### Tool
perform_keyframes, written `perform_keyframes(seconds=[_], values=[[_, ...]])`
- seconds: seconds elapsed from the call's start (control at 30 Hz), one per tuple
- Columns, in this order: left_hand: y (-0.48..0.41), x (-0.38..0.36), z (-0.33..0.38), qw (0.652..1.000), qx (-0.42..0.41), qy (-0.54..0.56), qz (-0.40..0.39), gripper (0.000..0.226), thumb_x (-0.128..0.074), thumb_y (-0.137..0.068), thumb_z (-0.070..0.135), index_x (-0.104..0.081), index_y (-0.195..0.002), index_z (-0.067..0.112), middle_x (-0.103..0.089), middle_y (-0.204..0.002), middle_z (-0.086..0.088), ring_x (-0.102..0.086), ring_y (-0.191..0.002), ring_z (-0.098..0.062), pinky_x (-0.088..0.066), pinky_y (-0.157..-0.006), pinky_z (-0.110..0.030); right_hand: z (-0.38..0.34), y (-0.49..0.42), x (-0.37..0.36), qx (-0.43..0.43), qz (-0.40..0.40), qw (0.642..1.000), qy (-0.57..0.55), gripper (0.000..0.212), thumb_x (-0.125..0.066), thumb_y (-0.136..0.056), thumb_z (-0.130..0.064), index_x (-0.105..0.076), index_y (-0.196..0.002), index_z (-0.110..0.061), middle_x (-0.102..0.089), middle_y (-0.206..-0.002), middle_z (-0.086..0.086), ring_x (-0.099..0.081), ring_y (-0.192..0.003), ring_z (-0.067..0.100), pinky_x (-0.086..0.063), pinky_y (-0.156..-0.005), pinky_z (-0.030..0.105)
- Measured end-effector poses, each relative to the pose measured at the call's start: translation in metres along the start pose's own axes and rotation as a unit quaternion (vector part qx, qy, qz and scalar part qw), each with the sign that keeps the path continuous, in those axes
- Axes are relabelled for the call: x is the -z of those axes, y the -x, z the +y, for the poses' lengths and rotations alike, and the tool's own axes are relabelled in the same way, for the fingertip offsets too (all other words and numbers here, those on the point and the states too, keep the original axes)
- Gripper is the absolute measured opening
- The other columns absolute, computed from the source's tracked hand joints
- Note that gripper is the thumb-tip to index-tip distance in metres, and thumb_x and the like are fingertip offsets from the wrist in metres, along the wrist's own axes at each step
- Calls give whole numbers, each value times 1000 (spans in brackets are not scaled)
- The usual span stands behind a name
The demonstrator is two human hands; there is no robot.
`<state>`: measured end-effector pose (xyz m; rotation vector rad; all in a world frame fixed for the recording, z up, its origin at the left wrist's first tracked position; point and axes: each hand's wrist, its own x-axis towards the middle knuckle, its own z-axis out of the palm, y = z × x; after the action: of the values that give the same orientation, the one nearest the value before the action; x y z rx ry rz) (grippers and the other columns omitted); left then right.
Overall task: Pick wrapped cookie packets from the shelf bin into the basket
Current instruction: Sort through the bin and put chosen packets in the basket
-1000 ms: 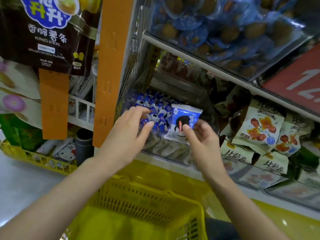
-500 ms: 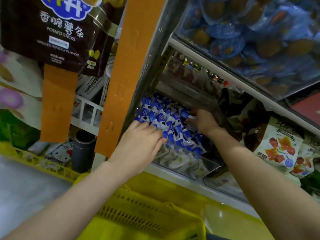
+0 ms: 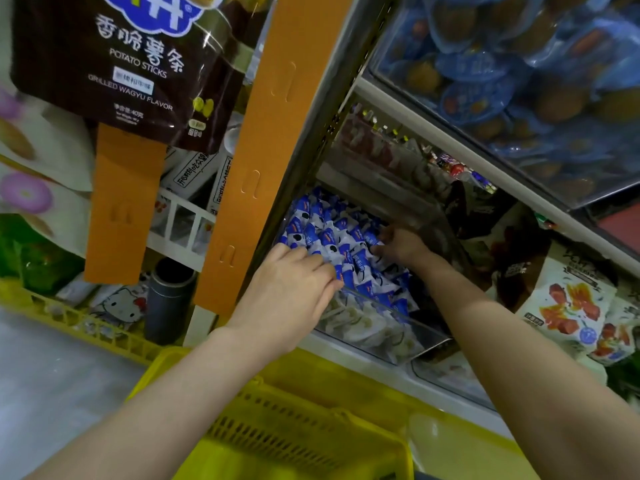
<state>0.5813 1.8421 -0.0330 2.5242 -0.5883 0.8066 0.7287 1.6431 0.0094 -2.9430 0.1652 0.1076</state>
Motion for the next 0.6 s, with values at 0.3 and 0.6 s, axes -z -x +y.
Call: perform_keyframes(seconds=[0.3, 0.6], values=[[1, -2, 1, 999, -3, -13, 30, 28, -45, -88, 32, -68, -78, 19, -66, -71, 5, -58, -67, -16, -45, -70, -31, 4, -4, -13, 38, 22, 998, -53, 36, -62, -87, -17, -55, -121, -4, -55, -128, 13, -52, -116, 25, -40, -94, 28], [1, -4, 0, 999, -5, -7, 38, 28, -45, -89, 33, -68, -79, 20, -66, -71, 5, -58, -69, -16, -46, -72, -32, 6, -1, 20, 33, 17, 999, -3, 31, -40, -99, -27, -55, -116, -6, -57, -117, 14, -52, -96, 24, -35, -80, 27]])
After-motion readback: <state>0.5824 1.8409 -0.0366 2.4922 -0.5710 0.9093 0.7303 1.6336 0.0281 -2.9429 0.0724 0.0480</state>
